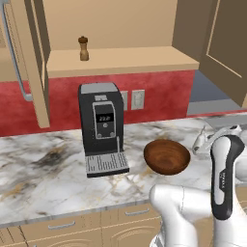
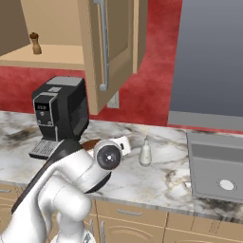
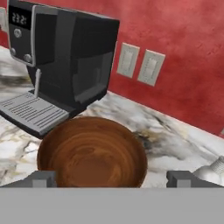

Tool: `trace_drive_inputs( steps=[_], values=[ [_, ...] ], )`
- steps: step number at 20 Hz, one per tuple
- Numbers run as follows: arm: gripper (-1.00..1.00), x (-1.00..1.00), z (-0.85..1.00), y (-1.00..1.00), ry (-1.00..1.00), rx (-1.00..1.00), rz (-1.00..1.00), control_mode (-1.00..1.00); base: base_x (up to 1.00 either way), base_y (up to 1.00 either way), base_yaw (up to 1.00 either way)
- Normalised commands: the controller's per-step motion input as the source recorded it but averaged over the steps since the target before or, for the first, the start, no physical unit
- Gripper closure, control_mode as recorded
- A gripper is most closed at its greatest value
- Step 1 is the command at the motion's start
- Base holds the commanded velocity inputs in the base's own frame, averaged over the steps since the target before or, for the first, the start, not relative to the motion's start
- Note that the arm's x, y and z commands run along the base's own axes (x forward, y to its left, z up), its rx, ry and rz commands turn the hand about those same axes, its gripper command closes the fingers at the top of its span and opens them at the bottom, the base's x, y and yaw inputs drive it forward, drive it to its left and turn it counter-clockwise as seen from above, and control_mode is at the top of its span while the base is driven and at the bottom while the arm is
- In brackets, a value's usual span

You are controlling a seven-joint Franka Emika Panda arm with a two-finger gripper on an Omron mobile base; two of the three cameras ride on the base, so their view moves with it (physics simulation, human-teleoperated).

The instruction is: Retrieve the bottle and the shaker from the cabinet and place them next to the mixing bowl on the counter. Then add garlic from the fridge to the mixing bowl.

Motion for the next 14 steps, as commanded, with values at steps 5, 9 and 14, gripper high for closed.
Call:
trace_drive_inputs(
  steps=[5,9,14],
  values=[
    [-1.00,-0.26,0.38,0.97,0.10,0.00,-0.05,-1.00,0.00,0.00,0.00],
    [-1.00,-0.10,0.41,1.00,0.00,0.00,-0.06,-1.00,0.00,0.00,0.00],
    [-1.00,-0.06,0.34,1.00,0.00,0.00,-0.06,-1.00,0.00,0.00,0.00]
  ],
)
